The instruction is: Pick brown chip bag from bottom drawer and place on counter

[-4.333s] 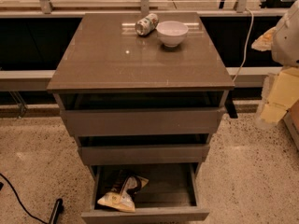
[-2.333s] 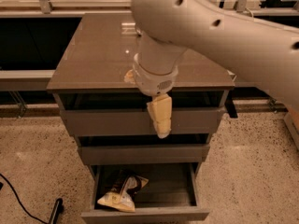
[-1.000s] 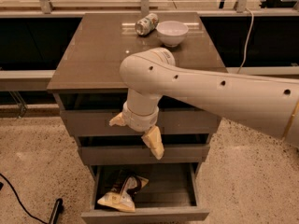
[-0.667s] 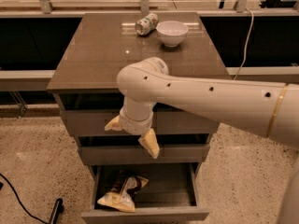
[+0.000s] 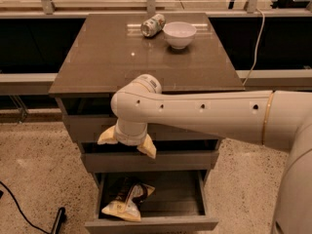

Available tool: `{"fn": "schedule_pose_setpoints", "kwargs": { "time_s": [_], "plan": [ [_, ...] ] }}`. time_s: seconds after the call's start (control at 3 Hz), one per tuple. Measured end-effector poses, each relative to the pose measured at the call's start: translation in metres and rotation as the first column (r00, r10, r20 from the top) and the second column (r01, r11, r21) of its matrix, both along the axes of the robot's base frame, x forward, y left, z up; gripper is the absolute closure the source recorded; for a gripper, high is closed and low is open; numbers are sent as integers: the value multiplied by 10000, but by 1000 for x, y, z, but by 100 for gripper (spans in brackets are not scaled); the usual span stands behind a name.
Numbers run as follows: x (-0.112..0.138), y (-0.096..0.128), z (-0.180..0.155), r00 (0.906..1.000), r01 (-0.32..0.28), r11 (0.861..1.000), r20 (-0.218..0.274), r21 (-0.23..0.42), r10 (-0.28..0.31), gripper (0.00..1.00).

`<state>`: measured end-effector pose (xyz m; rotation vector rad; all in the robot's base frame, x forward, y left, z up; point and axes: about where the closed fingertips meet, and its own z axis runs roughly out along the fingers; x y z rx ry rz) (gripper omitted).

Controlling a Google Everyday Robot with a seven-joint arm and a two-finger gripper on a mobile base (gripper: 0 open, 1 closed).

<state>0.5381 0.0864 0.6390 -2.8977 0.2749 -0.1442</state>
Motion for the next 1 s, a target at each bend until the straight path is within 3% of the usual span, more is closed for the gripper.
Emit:
{"fn": "schedule_pose_setpoints", "kwargs": {
  "time_s": [0.33,0.67,1.0],
  "plan": [
    [-1,0,-3,10000,-73,9998,-33,-188,72,0],
    [2,14,-41,9940,-764,9971,-791,-7,761,0],
    [-9,17,-116,9775,-1639,9861,-1303,263,1659,0]
  ]
}}
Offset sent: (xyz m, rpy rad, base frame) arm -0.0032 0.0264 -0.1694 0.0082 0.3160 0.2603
